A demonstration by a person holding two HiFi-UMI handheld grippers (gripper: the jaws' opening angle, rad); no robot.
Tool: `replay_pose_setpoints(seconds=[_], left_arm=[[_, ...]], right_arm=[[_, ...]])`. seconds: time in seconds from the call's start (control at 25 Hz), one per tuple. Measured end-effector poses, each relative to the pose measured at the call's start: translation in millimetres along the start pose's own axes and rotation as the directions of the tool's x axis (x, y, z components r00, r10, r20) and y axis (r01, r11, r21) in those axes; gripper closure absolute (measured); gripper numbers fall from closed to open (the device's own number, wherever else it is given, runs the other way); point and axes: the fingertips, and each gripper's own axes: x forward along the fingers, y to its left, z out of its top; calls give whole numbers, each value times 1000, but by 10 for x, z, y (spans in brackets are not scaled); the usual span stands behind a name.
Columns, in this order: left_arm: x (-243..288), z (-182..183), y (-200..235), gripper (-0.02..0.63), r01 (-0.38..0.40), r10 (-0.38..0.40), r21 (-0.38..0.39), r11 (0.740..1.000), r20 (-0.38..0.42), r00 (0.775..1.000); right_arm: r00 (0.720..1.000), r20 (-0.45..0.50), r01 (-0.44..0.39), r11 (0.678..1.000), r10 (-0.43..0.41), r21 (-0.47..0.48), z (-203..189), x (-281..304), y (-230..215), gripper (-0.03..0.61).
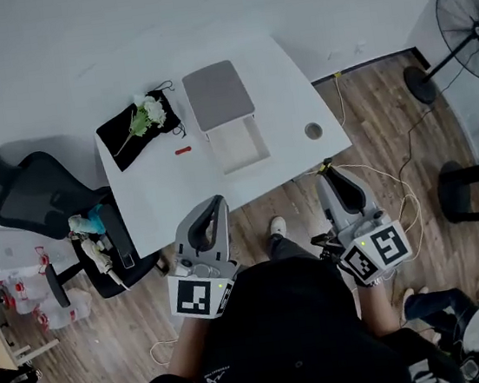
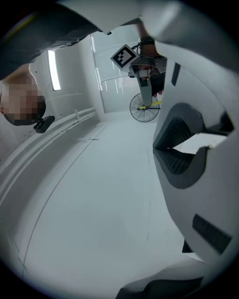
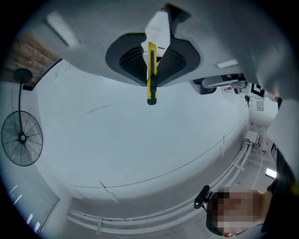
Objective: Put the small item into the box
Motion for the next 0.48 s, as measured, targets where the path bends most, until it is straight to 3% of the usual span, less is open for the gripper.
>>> replay_pose_setpoints(seconds=[0.48], left_arm=[[492, -21, -61, 609, -215, 215, -2, 977, 37, 976]], right_arm=[[967, -76, -248, 968, 245, -33, 101, 580, -444, 511]])
